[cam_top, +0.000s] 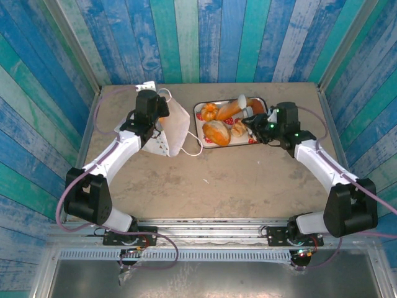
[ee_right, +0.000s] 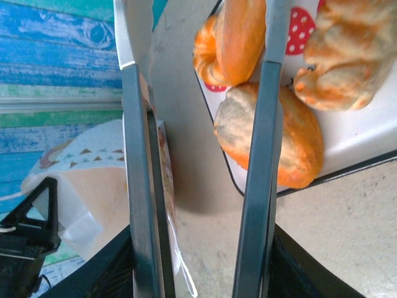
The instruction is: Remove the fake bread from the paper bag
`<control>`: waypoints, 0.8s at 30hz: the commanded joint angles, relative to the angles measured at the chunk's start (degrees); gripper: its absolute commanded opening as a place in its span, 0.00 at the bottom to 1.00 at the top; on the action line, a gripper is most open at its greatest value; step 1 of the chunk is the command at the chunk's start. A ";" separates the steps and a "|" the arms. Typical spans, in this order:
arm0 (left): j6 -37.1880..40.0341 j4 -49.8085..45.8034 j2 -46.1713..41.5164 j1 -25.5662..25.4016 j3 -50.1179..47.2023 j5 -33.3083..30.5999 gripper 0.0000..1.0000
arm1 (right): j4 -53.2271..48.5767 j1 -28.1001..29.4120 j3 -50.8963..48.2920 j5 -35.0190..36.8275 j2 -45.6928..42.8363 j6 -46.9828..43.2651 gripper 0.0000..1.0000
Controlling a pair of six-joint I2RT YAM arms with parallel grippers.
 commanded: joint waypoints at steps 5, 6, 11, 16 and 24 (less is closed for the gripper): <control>-0.48 0.74 -2.29 0.18 -0.22 0.92 0.00 | -3.42 -1.20 6.86 -3.89 4.81 -5.96 0.43; -0.45 0.74 -2.34 0.18 -0.20 0.92 0.00 | -3.59 -1.11 7.50 -4.72 5.80 -6.29 0.43; -0.37 0.57 -2.08 0.18 -0.06 0.93 0.00 | -4.42 -0.56 7.84 -4.36 8.29 -6.76 0.47; -0.24 0.46 -2.16 0.14 0.06 0.86 0.00 | -5.24 -0.56 7.74 -3.21 9.98 -7.13 0.49; -0.14 0.41 -2.07 0.18 -0.12 0.89 0.00 | -5.30 -0.73 10.33 -4.19 14.99 -7.52 0.49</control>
